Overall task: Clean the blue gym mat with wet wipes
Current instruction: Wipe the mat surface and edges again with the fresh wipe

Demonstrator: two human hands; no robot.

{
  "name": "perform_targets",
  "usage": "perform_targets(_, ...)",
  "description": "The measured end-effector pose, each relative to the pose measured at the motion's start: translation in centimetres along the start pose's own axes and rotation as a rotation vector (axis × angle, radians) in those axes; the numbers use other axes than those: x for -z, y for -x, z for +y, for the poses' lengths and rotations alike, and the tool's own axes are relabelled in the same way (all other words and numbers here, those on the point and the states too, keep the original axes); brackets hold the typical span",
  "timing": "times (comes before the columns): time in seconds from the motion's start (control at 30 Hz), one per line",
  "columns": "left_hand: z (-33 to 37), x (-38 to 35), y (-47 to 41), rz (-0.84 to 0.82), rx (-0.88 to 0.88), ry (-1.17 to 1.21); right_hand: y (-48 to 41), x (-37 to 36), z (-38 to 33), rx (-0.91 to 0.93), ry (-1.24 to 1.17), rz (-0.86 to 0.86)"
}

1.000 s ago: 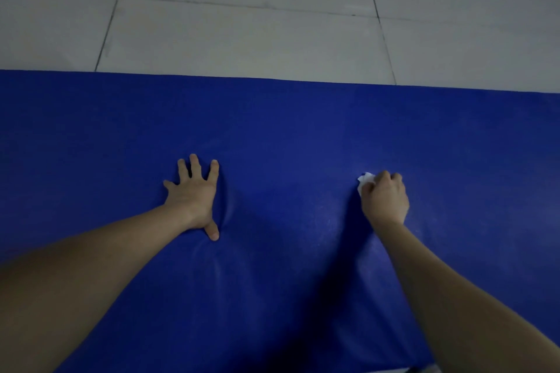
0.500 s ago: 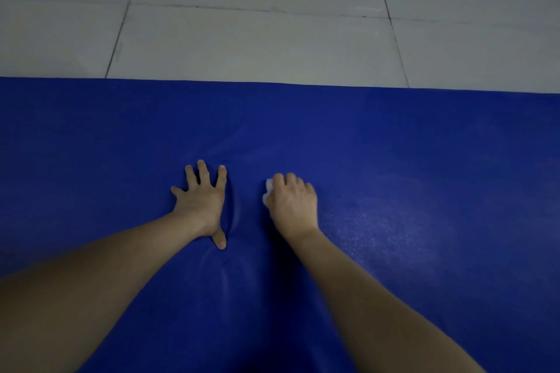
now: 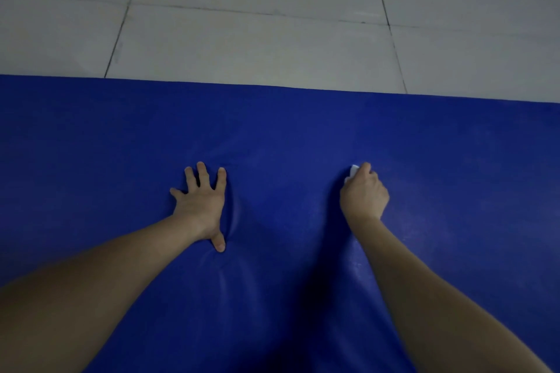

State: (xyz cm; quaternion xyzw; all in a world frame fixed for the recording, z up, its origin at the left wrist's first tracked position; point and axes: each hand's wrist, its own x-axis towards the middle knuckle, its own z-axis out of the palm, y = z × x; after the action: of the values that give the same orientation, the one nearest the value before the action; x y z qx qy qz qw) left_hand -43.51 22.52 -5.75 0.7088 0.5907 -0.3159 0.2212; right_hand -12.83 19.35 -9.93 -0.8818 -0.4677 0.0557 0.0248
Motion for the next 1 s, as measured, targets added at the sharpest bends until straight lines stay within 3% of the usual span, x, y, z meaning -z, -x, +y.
perform_targets(0.27,0.3,0.4,0.4,-0.020,0.014,-0.024,7.1,-1.3,-11.0,0.492,-0.063,-0.019)
perform_targets(0.37,0.5,0.5,0.5,-0.015,0.020,-0.035,7.2,-1.0,-11.4,0.657,-0.092,0.039)
perform_targets(0.47,0.3,0.3,0.4,-0.007,0.008,-0.014,3.4,-0.7,-8.3,0.587,0.012,0.001)
perform_targets(0.53,0.1,0.1,0.3,-0.001,-0.002,0.004,0.4,-0.5,-4.7,0.445,0.123,-0.019)
perform_targets(0.67,-0.2,-0.1,0.2,0.011,-0.008,0.004,-3.8,0.8,2.7,0.137,0.108,0.029)
perform_targets(0.77,-0.2,-0.2,0.3,0.009,-0.004,0.008,-4.4,0.9,3.8,0.030,0.160,0.049)
perform_targets(0.87,-0.1,-0.1,0.2,0.009,-0.007,0.002,-3.4,0.4,0.6,0.031,0.108,0.051)
perform_targets(1.0,-0.1,-0.1,0.0,0.002,-0.002,-0.007,-0.5,0.0,-6.3,0.202,0.060,-0.011)
